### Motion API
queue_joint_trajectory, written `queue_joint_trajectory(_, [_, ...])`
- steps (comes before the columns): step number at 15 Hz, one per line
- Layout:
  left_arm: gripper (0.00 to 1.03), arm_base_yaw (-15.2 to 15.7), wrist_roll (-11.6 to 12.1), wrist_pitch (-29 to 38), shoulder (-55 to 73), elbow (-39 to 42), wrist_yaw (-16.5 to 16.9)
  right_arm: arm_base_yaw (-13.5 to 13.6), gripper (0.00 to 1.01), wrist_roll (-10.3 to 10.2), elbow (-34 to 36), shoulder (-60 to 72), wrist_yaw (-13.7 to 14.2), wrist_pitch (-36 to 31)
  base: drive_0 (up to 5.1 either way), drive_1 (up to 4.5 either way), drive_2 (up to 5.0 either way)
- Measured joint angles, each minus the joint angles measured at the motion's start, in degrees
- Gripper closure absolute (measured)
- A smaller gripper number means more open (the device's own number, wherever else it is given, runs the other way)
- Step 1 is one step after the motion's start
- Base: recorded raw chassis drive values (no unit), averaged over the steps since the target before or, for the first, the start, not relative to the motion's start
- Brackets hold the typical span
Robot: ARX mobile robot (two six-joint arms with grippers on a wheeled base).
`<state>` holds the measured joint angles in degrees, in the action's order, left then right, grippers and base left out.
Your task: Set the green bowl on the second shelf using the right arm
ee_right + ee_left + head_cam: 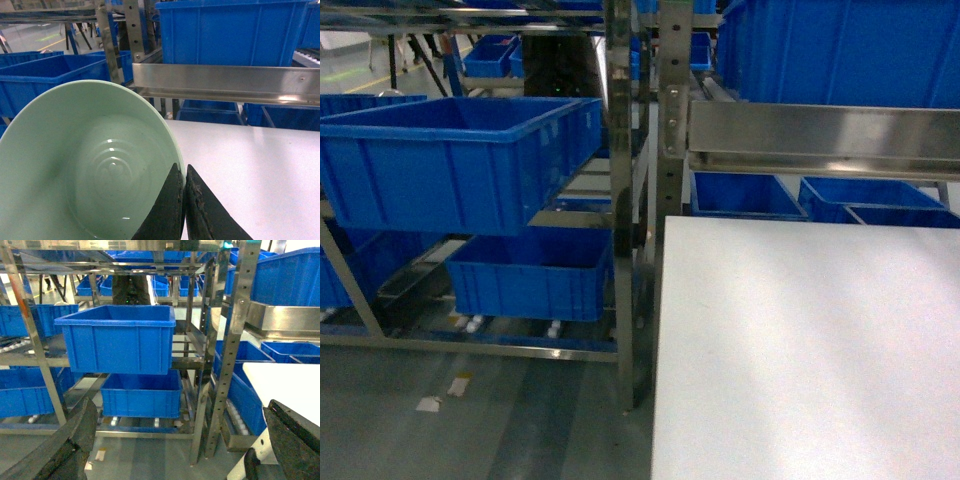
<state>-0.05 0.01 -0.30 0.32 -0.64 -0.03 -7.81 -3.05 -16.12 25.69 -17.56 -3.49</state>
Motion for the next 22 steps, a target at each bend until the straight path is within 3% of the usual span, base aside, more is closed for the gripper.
queue_joint_trajectory(22, [0.05,0.00,0.00,0.02,0.00,0.00,-0.02,0.00,0.99,0.00,0.00,0.07,0.00,0.04,-5.0,2.38,2.4])
